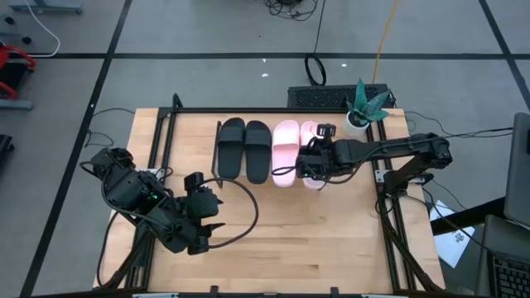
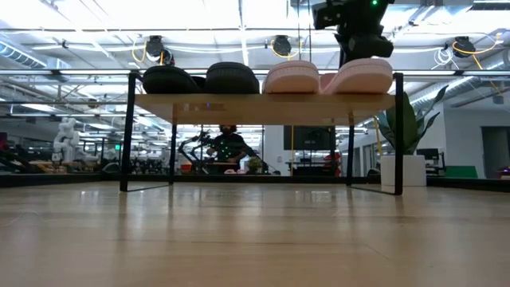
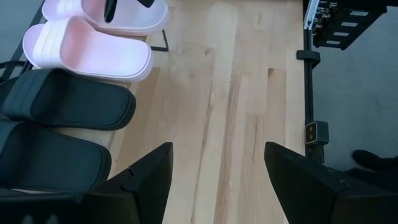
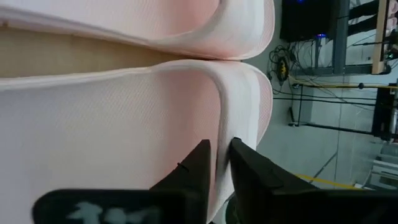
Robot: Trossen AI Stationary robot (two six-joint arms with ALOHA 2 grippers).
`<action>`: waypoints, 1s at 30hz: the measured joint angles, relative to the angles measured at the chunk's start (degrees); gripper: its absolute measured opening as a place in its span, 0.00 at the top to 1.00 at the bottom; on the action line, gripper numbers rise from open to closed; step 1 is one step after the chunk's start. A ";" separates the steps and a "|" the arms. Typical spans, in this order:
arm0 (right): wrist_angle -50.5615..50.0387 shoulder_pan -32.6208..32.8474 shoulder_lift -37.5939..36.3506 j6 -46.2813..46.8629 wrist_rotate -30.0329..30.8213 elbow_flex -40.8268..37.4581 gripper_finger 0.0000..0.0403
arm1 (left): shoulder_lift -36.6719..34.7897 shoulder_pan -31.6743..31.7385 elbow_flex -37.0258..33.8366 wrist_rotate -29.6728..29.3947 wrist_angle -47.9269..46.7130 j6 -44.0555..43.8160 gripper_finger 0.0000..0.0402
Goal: Pick and place slides into the shelf
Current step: Put the pink slide next to the pink slide on the shelf, then return to Home Position
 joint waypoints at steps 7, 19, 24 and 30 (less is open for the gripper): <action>0.08 0.02 0.02 0.02 -0.21 -0.02 0.75 | 0.00 0.00 0.00 0.00 0.00 -0.06 0.37; -0.37 0.52 -0.28 -0.16 -0.21 -0.02 0.59 | 0.00 0.00 0.00 -0.02 0.00 -1.00 0.37; -0.36 1.86 -2.08 -0.33 -0.21 -0.02 0.56 | 0.00 0.02 0.00 -0.09 0.00 -0.95 0.37; -0.26 4.96 -4.24 -0.02 -0.26 1.23 0.56 | 0.00 0.02 0.01 -0.15 0.01 -0.67 0.37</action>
